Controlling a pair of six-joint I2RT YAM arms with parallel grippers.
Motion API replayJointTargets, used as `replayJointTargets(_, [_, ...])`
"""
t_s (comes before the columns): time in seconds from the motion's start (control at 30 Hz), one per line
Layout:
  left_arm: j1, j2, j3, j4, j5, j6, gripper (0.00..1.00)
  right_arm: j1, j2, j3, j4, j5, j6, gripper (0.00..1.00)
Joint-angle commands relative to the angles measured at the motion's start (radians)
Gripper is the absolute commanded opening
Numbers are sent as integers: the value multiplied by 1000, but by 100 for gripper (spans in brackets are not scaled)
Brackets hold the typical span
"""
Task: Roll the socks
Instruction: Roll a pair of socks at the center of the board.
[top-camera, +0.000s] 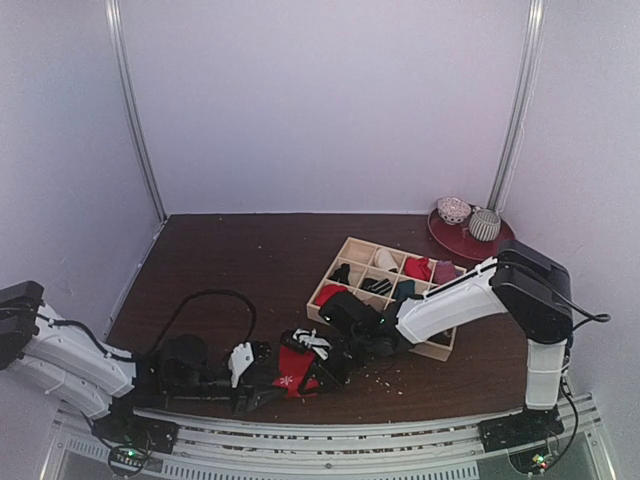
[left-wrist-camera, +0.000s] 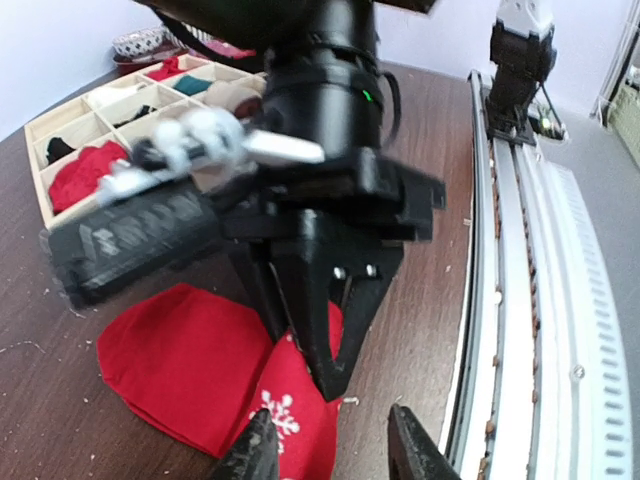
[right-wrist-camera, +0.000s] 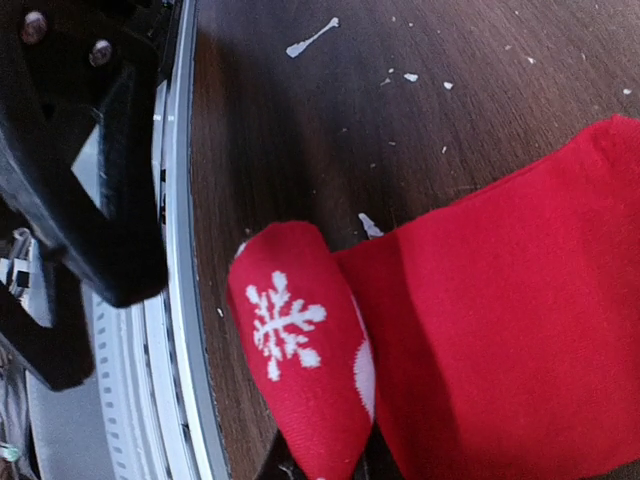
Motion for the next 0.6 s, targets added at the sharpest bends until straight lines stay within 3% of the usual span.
replayJointTargets(0.0, [-8, 139, -5, 148, 42, 76, 38, -17, 69, 6, -124, -51, 65, 0])
replayJointTargets(0.23, [-11, 339, 13, 244, 26, 59, 35, -22, 83, 14, -135, -67, 52, 0])
replayJointTargets(0.33, [-11, 366, 13, 267, 9, 48, 4, -21, 71, 8, -145, -69, 34, 1])
replayJointTargets(0.37, [-11, 366, 13, 270, 0, 40, 0, -21, 65, 5, -149, -67, 31, 4])
replayJointTargets(0.57, [-7, 332, 42, 149, -63, -73, 0, -20, -86, -75, -93, -14, 10, 23])
